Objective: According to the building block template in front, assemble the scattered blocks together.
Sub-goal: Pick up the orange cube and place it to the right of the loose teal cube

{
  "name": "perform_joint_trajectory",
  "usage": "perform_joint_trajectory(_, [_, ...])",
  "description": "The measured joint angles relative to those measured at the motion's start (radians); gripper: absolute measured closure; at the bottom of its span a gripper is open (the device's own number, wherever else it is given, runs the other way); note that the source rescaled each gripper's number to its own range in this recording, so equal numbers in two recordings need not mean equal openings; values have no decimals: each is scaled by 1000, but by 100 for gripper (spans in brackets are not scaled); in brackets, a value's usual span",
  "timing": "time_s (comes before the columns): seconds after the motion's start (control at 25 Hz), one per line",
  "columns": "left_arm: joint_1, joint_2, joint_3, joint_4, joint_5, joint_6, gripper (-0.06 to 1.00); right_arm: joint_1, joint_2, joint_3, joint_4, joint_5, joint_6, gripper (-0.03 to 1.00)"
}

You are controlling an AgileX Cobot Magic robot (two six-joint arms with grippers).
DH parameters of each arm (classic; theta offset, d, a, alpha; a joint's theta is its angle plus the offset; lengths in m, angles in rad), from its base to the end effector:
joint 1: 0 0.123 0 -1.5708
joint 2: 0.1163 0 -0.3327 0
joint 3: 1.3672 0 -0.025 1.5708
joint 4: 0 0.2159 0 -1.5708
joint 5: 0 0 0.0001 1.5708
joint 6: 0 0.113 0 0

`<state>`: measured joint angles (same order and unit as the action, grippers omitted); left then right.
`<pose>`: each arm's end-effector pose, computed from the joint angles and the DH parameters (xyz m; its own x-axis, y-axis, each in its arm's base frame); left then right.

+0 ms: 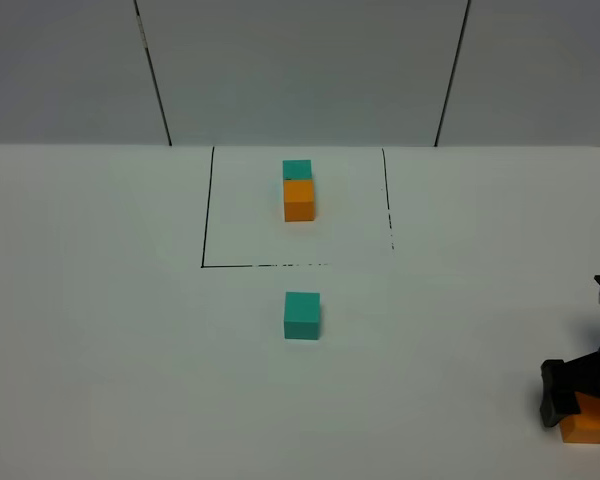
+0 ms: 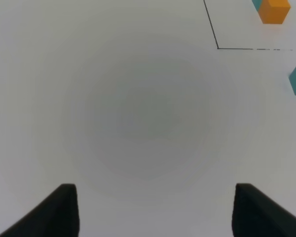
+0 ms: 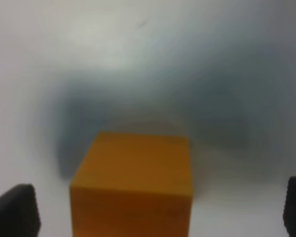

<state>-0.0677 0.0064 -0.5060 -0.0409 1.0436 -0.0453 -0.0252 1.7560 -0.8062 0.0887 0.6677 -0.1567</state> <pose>-0.0631 0.0003 0.2542 -0.4452 -0.0358 -0.8947 0.0701 0.9947 -0.0746 0.2630 -0.0004 0.1803 -0.9970 -0.0616 -0.0471 -0.0640 0.9967 0.0509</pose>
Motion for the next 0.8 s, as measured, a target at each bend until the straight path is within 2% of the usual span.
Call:
perform_joint_trajectory(0.36, [0, 0, 0, 0, 0, 0, 55, 0, 37, 0, -49, -10, 45, -3])
perform_joint_trajectory(0.8, [0, 0, 0, 0, 0, 0, 55, 0, 40, 0, -49, -37, 59, -3])
